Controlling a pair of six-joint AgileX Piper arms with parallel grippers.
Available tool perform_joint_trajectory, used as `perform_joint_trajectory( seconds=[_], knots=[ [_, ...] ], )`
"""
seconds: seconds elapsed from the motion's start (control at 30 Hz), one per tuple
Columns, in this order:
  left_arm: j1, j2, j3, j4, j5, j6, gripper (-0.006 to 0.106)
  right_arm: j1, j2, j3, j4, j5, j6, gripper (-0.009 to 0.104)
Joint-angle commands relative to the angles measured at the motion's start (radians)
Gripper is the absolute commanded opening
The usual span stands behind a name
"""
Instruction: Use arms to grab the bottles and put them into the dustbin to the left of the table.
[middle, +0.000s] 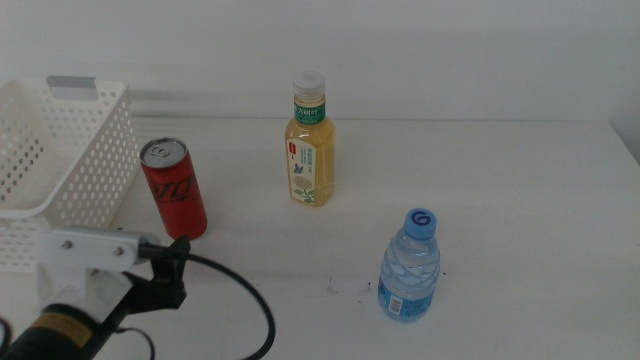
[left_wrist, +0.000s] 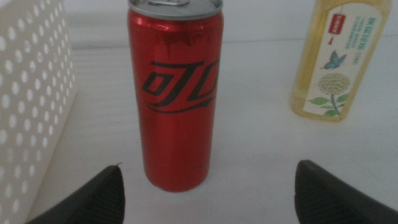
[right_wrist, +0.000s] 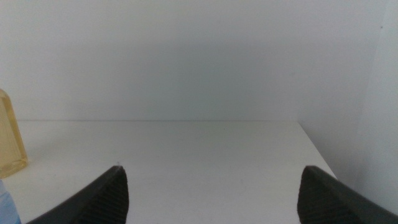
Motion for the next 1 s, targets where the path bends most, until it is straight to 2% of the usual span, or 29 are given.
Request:
perform_joint_trajectory(
  seconds=[0.0,0.53,0.97],
  knots=[
    [-0.003,0.058,-0.03,-0.022,-0.063,0.0,0.094,-0.008,-0.005,0.005,-0.002,-0.01,-0.003,0.093],
    [-0.003,0.294,-0.247,-0.141,-0.063,0.079,0.094,-0.008,-0.005,0.005,-0.002,-0.01,-0.003,0.093],
    [0.03,0.434,-0.405,-0.133,-0.039,0.108,0.094,-0.008,-0.005,0.005,-0.002,-0.01,-0.003,0.093]
  ],
)
